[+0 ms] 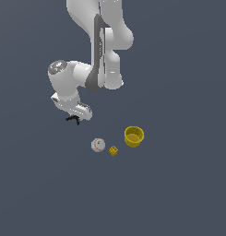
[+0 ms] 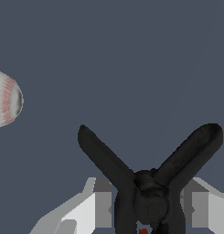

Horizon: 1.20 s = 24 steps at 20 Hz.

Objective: Pick up a designated object from a clutter of objects.

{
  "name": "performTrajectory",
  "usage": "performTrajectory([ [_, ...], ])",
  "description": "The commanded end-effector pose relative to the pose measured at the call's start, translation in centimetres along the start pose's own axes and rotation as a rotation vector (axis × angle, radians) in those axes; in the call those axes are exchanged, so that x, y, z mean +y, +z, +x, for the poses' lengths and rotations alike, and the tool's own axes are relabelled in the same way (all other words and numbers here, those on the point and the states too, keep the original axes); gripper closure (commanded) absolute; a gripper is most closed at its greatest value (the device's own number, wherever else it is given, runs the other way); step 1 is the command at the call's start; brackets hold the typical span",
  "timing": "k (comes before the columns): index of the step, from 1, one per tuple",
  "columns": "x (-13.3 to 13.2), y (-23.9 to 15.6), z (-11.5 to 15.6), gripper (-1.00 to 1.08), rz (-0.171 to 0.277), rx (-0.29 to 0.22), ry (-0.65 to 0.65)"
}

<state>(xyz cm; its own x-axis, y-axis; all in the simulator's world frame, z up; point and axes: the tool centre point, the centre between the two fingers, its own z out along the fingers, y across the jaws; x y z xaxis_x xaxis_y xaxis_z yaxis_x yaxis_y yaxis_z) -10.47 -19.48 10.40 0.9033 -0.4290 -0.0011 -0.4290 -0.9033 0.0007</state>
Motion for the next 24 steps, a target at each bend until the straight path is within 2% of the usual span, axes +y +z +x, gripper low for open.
performTrajectory([
  [1, -0.6, -2.3, 0.6, 1.08, -0.001, 0.0, 0.001],
  [24, -6.6, -22.9, 7.1, 1.08, -0.001, 0.001, 0.0],
])
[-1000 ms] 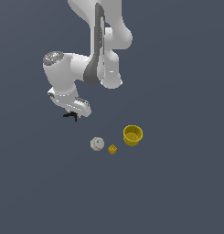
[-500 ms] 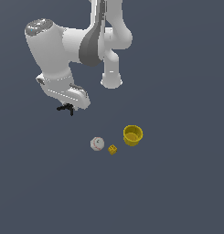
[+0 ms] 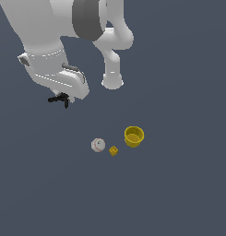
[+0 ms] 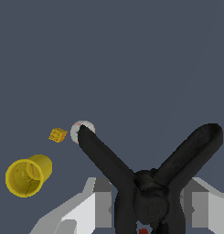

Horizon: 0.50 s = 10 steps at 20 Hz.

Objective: Pick up a designated object from a clutter of objects.

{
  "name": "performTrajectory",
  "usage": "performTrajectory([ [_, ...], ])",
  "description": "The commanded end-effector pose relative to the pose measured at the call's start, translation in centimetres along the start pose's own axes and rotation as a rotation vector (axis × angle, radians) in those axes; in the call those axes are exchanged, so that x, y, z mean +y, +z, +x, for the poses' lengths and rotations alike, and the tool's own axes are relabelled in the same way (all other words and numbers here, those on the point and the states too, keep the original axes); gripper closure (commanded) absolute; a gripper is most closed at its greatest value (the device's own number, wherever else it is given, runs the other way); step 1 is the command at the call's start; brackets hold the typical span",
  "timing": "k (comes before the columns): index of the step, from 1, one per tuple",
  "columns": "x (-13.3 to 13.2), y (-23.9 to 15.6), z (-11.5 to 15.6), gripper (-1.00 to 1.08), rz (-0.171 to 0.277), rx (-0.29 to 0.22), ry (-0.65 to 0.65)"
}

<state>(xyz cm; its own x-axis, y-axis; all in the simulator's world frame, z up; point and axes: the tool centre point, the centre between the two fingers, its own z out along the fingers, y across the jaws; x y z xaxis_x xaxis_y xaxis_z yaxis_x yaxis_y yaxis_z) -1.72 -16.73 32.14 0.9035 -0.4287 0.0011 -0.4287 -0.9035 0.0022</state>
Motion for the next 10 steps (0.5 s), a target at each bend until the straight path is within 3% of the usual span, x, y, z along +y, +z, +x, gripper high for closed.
performTrajectory([
  [1, -0.5, -1.8, 0.6, 1.08, 0.001, -0.001, 0.0],
  [10, -1.6, -5.4, 2.0, 1.08, 0.002, -0.001, -0.001],
])
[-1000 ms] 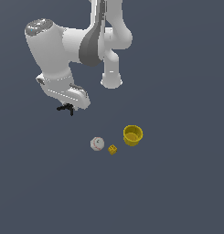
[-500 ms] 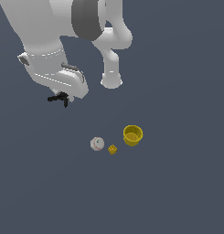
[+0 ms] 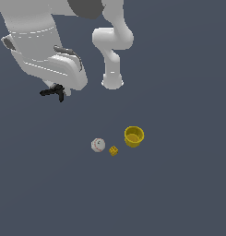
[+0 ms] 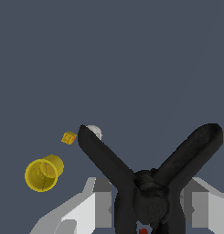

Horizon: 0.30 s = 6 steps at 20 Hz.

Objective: Pick up a designated object from a clutter of objects.

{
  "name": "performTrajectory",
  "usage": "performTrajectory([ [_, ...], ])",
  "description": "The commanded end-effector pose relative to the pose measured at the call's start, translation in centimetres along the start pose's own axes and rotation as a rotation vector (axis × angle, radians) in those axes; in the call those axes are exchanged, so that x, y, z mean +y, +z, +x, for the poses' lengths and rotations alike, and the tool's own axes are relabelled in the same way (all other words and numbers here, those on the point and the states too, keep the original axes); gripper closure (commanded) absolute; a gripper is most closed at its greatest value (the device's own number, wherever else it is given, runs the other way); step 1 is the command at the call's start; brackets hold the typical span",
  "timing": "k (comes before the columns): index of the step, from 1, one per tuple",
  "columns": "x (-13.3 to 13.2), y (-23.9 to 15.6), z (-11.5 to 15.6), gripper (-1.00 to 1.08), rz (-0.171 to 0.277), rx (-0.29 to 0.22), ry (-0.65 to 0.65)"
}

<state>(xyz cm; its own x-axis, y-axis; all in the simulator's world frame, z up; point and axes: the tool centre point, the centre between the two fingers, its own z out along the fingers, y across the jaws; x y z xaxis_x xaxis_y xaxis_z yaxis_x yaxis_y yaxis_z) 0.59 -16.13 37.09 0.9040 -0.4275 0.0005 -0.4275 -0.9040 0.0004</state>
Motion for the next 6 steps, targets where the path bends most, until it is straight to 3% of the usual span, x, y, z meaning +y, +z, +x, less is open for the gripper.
performTrajectory([
  [1, -0.18, -0.63, 0.26, 1.08, 0.0, -0.001, 0.0],
  [6, -0.32, -1.06, 0.44, 1.08, 0.0, -0.001, 0.0],
])
